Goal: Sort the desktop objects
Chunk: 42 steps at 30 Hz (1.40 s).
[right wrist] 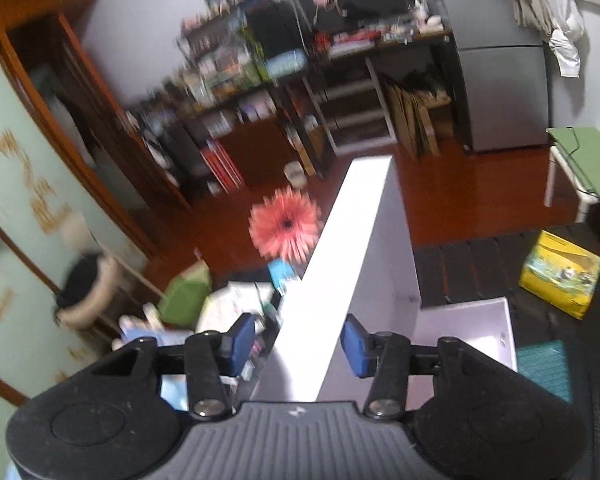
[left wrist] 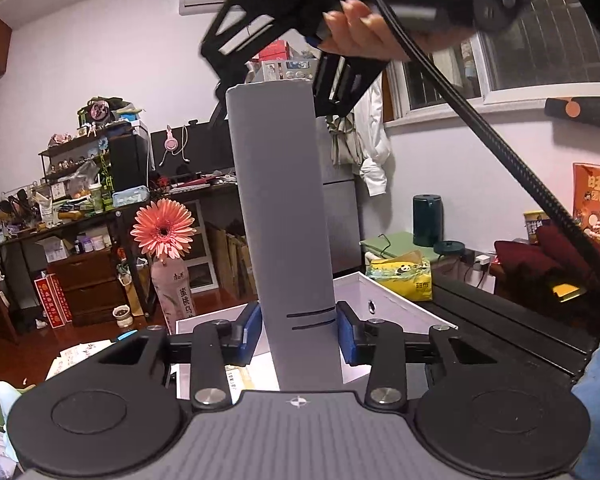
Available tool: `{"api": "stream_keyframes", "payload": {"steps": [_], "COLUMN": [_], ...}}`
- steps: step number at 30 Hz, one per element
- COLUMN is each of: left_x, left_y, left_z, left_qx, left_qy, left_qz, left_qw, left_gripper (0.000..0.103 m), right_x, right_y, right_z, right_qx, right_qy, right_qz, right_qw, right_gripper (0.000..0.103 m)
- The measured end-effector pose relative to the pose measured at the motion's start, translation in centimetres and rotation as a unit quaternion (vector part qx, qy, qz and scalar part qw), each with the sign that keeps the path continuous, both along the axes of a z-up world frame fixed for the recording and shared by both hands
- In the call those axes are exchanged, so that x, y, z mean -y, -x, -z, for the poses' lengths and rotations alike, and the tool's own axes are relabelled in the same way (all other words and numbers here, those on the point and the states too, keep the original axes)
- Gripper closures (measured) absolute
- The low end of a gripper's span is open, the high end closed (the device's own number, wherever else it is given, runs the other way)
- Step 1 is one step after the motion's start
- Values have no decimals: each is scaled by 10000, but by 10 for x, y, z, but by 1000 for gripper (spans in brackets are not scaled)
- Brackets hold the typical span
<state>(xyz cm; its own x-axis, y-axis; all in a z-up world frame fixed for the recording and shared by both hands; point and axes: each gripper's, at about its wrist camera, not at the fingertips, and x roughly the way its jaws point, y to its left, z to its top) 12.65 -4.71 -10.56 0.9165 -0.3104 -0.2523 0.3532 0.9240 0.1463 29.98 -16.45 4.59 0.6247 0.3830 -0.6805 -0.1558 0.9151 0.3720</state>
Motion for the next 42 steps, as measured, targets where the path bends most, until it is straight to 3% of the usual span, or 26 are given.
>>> {"api": "stream_keyframes", "payload": {"steps": [5,8,20,26,32,39,42], "left_x": [-1,-3,-2,-2,-5,-1,-3], "left_y": [0,0,7,8,10,17,16], "left_z": [1,2,3,3,2,3,3], "left_qx": [14,-14,30,-45,-129,-92,-160], "left_qy": [-24,27,-82,-48,31,-156,-75], "left_qz": [-52,-62,138,283,441,563,591], "left_qw": [10000,10000,9999,9996,9989,9982,9981], "left_gripper": [65,64,62,60,48,48,48], "right_x": [-32,-42,-28,-6,24,64,86], "right_y": [9,15,7,8,11,13,13], "right_z": [-1,2,0,0,5,17,27], "right_qx": [-32,78,90,67,18,-8,-10], "right_qy": [850,1013,890,700,535,672,343], "right_qz": [-98,-195,-243,-235,-148,107,170], "right_qw": [9963,9946,9957,9972,9985,9977,9993], "right_gripper": [59,62,62,62,61,63,64]}}
